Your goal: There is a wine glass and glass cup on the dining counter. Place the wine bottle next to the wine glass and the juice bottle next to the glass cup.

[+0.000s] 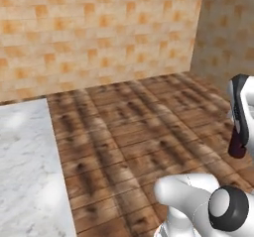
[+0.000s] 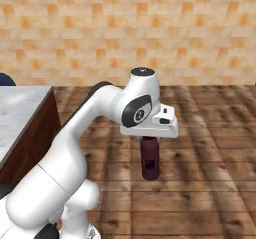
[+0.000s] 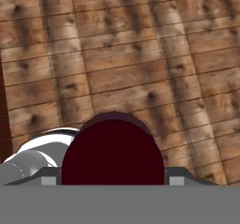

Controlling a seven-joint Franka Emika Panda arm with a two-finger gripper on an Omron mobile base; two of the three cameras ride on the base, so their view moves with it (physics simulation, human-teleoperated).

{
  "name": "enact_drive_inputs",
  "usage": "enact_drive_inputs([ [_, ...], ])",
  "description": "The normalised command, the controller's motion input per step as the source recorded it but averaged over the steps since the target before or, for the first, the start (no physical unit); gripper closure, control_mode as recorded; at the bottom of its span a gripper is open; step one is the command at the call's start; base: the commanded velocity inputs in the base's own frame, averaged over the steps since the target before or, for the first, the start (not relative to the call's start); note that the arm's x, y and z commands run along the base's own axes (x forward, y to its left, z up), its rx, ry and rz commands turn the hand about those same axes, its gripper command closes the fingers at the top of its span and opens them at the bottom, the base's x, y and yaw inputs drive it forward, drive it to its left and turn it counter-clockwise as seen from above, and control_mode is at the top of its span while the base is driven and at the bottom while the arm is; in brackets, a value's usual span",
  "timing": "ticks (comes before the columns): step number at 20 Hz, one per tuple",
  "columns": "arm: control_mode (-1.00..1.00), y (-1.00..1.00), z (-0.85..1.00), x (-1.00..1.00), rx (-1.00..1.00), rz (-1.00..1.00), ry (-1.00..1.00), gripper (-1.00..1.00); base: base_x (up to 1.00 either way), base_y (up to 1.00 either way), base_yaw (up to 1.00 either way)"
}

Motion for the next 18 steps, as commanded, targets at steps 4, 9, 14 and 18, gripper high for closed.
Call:
enact_drive_inputs([
  [4,1.0,0.0,0.0,0.0,0.0,0.0,0.0,1.0,0.81,-0.07,0.31],
  [9,1.0,0.0,0.0,0.0,0.0,0.0,0.0,1.0,0.86,-0.14,0.12],
  [14,1.0,0.0,0.0,0.0,0.0,0.0,0.0,1.0,0.89,-0.12,0.08],
  [18,1.0,0.0,0.0,0.0,0.0,0.0,0.0,1.0,0.88,-0.09,0.12],
])
